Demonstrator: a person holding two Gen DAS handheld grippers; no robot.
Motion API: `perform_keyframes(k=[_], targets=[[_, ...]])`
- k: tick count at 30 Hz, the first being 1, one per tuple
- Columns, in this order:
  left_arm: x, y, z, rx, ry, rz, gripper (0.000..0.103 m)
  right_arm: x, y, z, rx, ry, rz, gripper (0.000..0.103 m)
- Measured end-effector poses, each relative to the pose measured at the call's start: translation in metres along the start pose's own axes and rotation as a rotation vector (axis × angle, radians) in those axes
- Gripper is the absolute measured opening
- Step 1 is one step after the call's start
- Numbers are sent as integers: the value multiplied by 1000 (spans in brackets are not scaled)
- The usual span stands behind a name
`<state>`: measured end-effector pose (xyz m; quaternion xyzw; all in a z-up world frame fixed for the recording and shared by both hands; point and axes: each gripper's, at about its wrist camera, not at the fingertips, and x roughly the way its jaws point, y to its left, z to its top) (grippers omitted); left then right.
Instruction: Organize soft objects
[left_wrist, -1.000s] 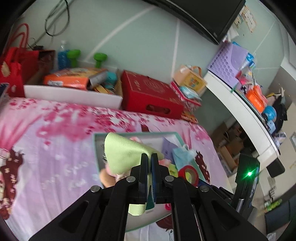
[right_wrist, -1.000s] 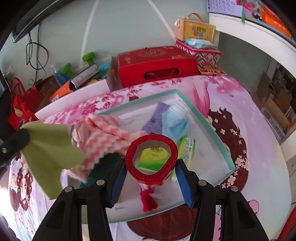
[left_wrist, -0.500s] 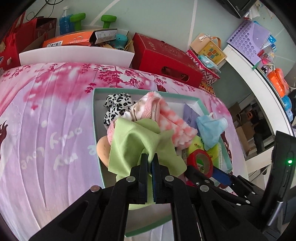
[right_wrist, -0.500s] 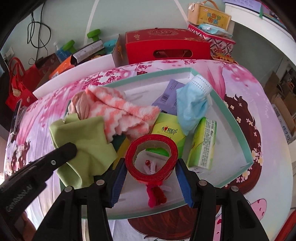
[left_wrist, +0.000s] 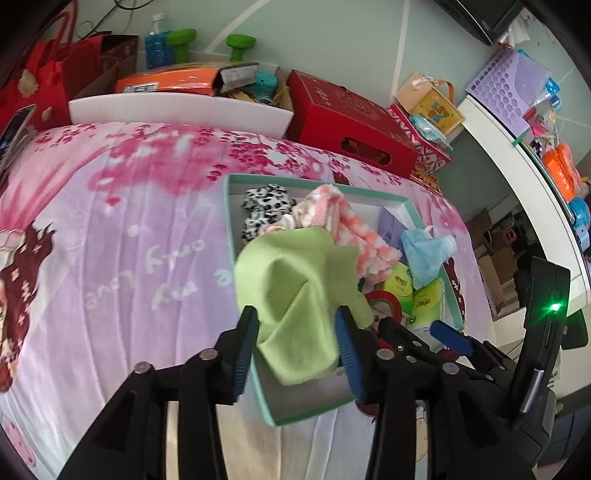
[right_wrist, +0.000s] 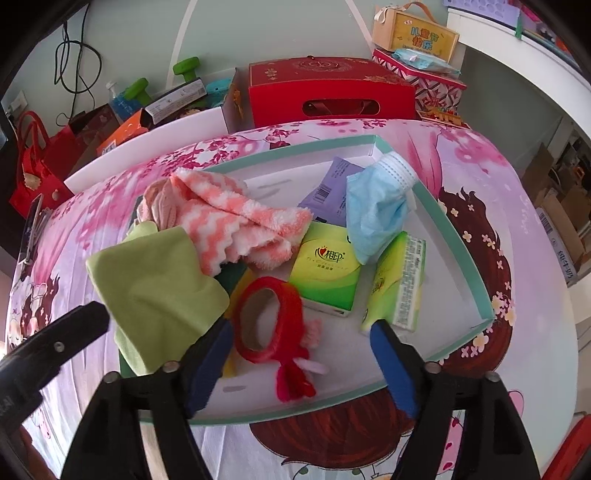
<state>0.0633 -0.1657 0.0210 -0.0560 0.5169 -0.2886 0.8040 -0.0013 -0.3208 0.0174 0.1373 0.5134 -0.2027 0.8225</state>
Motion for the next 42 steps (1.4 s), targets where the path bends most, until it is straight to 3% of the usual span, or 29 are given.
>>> perform_keyframes(k=[3,5,8,11,14,25,34,39,42], targets=[[-9,7,-4,-24,-12,36,66,-3,2,-3,-9,2,-7,81],[-12,13,-6,-31,-22,103,74,-4,4,-7,-21,5,-7,83],[-14,23,-11,-26,-39,247,86,-6,9,-11,-44,2,-14,100],[-14,34,-15,-33,-40,339,95,-9,14,-16,-64,-4,-12,102],[-13,46,-21,-54,-31,405,96,-11,20,-20,-81,-7,-14,103],[-21,59,-48,-75,16,420,96,-21,29,-37,-112,-12,-4,103],[-26,53,-61,-24,36,494,96,-27,34,-46,-118,-14,15,103],[-28,47,-68,1,34,583,96,-25,34,-49,-121,2,10,103],[-34,47,-71,-1,25,584,96,-26,34,-49,-119,-2,11,103]])
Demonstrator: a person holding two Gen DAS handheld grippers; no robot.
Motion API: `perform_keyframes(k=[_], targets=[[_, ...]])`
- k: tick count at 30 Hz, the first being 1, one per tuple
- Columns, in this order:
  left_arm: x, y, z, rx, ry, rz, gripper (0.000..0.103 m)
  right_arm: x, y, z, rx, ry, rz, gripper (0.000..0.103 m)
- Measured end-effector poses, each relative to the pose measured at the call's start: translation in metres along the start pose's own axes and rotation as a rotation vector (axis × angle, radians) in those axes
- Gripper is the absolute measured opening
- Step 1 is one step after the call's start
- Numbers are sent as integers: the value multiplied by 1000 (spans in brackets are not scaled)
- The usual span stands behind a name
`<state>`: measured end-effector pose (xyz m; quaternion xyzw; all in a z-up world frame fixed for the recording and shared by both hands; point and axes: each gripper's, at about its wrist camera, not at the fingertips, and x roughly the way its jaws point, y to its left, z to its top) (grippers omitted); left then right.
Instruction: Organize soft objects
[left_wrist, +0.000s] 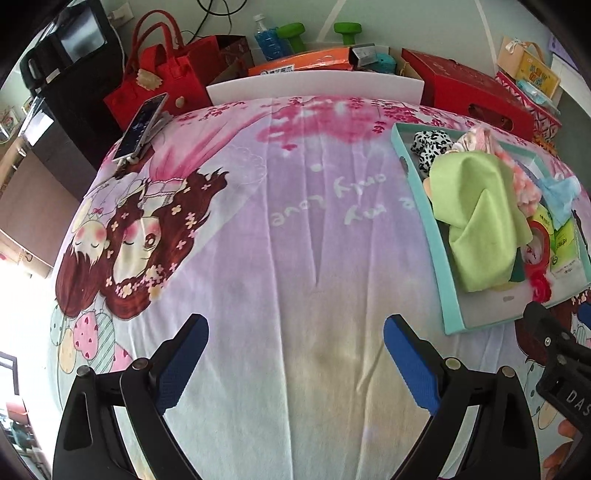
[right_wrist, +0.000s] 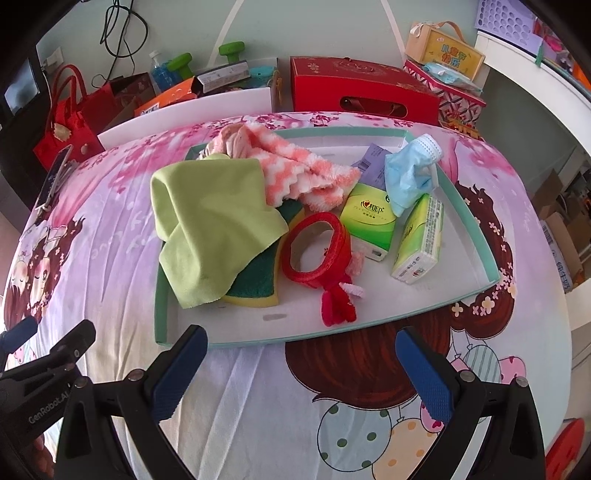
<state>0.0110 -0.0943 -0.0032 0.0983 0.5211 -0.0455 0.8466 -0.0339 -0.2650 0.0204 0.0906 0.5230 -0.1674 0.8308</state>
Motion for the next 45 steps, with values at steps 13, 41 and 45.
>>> perform_keyframes(k=[13,41,45], targets=[[-7,10,0,-36,-10,-12,96,-4,3,3,-27,-13,-13,103],[2,14,3,-72,29,-28,96,-1,2,3,-12,-11,-5,103],[3,15,3,-73,31,-26,96,0,1,2,-8,-7,-5,103]])
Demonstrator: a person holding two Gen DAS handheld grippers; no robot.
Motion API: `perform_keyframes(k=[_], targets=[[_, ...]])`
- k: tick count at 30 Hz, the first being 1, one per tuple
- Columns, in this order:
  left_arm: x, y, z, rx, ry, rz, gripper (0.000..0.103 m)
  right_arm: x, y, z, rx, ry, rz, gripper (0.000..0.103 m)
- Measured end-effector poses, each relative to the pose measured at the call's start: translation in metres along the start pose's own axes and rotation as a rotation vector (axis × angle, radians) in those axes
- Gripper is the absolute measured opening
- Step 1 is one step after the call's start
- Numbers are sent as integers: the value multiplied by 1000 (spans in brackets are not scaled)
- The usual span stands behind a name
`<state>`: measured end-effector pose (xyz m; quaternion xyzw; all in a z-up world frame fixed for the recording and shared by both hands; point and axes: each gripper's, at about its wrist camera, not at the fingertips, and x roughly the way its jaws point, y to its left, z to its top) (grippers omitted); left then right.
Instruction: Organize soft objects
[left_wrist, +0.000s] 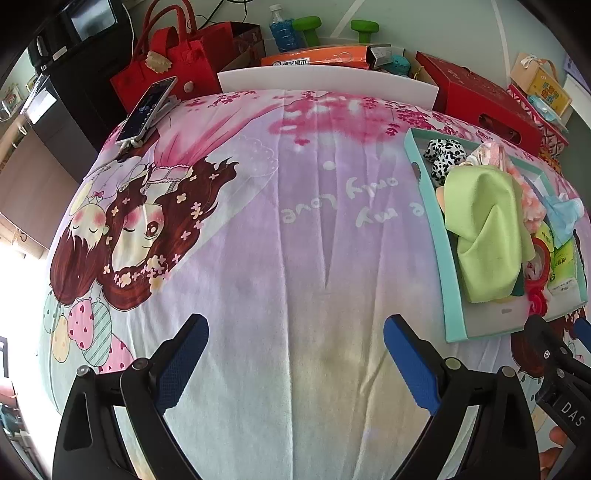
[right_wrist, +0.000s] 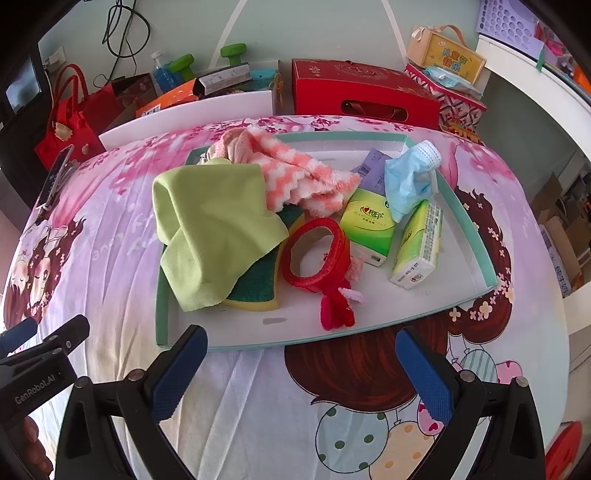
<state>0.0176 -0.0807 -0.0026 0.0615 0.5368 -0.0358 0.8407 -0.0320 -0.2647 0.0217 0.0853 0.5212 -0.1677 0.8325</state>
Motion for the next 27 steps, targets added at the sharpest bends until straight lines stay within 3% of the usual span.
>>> perform_keyframes(k=[27], targets=[[3,-4,-1,7,13,2,96,1,-2,-1,-1,6,0,103]])
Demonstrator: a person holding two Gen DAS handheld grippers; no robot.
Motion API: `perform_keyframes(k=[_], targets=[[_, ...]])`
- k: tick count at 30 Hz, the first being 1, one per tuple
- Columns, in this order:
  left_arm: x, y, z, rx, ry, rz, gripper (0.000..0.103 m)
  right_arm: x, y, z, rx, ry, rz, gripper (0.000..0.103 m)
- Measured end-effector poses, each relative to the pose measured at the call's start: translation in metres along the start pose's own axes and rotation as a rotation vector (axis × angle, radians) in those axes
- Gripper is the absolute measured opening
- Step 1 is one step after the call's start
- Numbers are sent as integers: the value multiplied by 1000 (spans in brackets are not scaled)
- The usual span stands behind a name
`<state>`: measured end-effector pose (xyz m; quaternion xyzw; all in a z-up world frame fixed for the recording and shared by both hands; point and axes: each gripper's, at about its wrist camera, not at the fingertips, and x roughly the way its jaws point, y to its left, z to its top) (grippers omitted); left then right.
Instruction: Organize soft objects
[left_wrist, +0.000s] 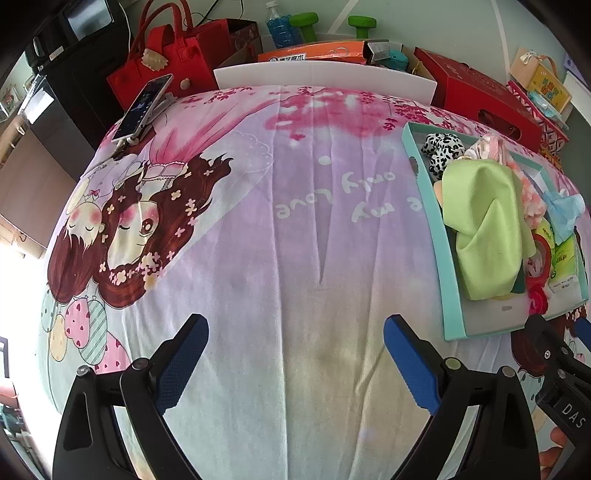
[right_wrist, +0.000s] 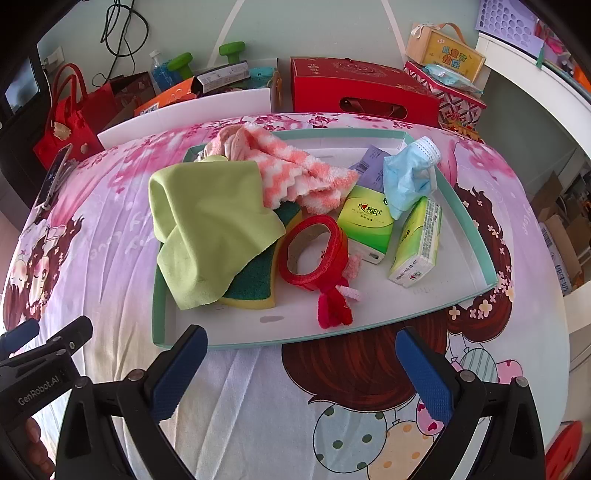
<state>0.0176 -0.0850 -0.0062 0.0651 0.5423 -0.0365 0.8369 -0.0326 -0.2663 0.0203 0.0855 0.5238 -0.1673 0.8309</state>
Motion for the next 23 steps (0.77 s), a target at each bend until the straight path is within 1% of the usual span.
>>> perform_keyframes(k=[12,18,23], targets=[[-2,-2,0,1,-11,-1,96,1,-2,-1,6,2,-7,103],[-2,-1,-1,-17,-1,-37,96,2,-2,-1,4,4,-10,103],[-4,-5,-1,1,-20,-39,96,2,-2,-1,4,5,-11,103]])
